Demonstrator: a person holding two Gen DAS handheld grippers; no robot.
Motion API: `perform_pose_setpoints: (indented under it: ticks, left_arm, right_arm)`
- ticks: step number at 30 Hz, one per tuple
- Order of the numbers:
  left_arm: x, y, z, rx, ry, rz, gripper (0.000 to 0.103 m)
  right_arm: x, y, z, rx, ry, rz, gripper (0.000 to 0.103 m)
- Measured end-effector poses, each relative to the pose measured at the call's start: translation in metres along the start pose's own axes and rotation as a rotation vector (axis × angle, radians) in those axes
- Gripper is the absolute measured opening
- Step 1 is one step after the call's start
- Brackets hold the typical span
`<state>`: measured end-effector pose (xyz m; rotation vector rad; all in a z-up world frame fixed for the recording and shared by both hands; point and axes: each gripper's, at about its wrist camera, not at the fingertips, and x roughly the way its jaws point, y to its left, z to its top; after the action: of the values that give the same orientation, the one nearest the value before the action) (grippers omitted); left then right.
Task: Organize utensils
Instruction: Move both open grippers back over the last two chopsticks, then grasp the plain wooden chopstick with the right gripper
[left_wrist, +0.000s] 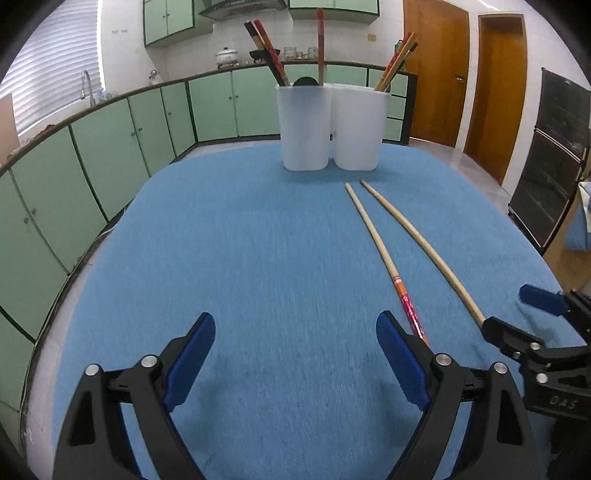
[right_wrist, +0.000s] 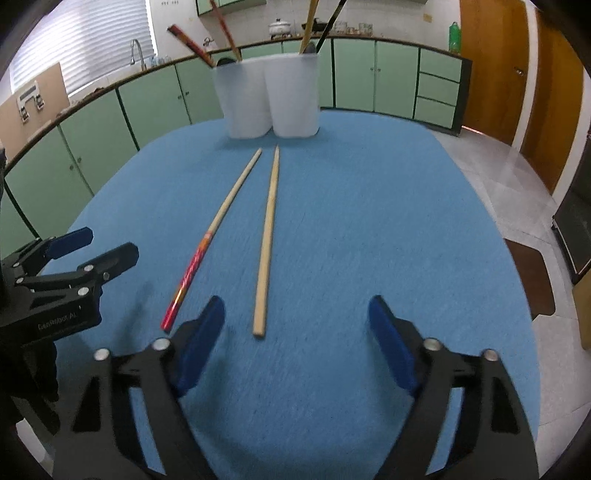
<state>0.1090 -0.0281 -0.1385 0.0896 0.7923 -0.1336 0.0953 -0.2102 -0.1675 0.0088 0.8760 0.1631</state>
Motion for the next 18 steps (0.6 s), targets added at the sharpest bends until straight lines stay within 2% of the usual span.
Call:
perform_pose_setpoints:
  ticks: [1,6,7,9,12,14,15,18]
  left_arm:
    - [0.0,-0.001,-0.002,0.0,-0.002,0.002,0.087]
    - [-0.005,-0.007,-0.003,0.008,-0.021,0.006,0.087]
    - [-0.004,-0.007,-0.003,0.007,-0.022,0.004,0.087]
    - [-0.005,-0.008,-0.004,0.006,-0.019,0.004,0.087]
    - [-0.008,-0.008,-0.006,0.005,-0.021,0.0,0.087]
    - [-0.008,-0.009,-0.006,0.005,-0.021,-0.001,0.087]
    - [-0.008,-0.01,-0.006,0.004,-0.02,0.0,0.087]
    - [-0.008,-0.011,-0.006,0.001,-0.021,-0.005,0.087]
  right_arm:
    - [0.0,0.001,-0.001,-0.004,0.002,0.001,0.072]
    - [0.002,0.004,-0.002,-0.022,0.018,0.003,0.047]
    - [0.002,0.005,-0.003,-0.027,0.02,-0.001,0.045]
    - [0.001,0.008,-0.004,-0.044,0.018,0.002,0.032]
    - [0.0,0.01,-0.006,-0.059,0.022,0.007,0.023]
    - [-0.001,0.012,-0.008,-0.07,0.021,0.011,0.01]
    - [-0.001,0.013,-0.008,-0.073,0.022,0.013,0.007]
    - [-0.002,0.011,-0.007,-0.067,0.021,0.018,0.006]
